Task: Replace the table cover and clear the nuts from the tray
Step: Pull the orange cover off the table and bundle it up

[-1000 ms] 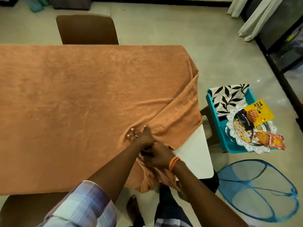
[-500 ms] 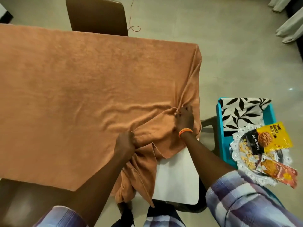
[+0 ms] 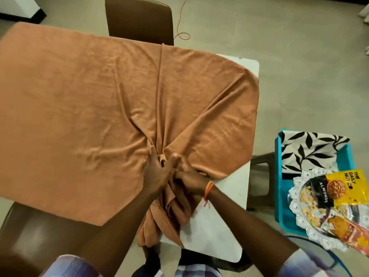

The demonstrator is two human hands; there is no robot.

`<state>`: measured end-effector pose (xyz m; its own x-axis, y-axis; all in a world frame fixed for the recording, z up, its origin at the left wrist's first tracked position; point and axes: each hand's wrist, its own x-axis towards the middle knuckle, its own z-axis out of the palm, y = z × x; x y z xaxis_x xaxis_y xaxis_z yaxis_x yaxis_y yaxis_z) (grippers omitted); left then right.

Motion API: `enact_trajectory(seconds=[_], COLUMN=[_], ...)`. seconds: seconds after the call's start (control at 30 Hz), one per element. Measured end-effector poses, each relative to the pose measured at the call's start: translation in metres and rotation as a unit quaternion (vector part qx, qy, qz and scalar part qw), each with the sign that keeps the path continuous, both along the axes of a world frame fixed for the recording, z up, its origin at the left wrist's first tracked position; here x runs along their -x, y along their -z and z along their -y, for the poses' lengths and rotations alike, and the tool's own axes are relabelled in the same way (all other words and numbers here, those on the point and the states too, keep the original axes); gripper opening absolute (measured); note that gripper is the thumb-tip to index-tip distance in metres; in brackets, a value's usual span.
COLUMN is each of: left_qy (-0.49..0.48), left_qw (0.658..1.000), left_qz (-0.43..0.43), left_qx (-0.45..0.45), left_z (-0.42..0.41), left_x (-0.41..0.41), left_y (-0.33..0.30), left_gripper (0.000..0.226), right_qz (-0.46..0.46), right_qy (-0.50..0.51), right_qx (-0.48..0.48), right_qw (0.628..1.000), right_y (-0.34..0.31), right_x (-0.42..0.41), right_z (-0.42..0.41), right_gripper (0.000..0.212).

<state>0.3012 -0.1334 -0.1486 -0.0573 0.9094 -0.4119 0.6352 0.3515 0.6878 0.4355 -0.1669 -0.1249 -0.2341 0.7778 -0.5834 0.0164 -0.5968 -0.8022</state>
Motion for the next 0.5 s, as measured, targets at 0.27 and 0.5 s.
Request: enact_trajectory(seconds=[0.27,0.5], left_qy=[0.051,0.003], left_qw=[0.980,0.982], left_qz=[-0.188,-0.177], left_qx=[-0.049,-0.070], left_z=[-0.012,-0.007], left_x=[-0.009,-0.003], left_y=[0.016,0.013], left_gripper=[0.012,0.012], right_qz=[0.529,0.413], right_qy=[0.042,0.095], right_qx=[-0.084,0.138], right_qw=[0.843,0.895], right_y=[0.011,0.060], right_x=[-0.145,-0.164], right_z=[-0.110,-0.066], right_gripper=[0.077,0.037])
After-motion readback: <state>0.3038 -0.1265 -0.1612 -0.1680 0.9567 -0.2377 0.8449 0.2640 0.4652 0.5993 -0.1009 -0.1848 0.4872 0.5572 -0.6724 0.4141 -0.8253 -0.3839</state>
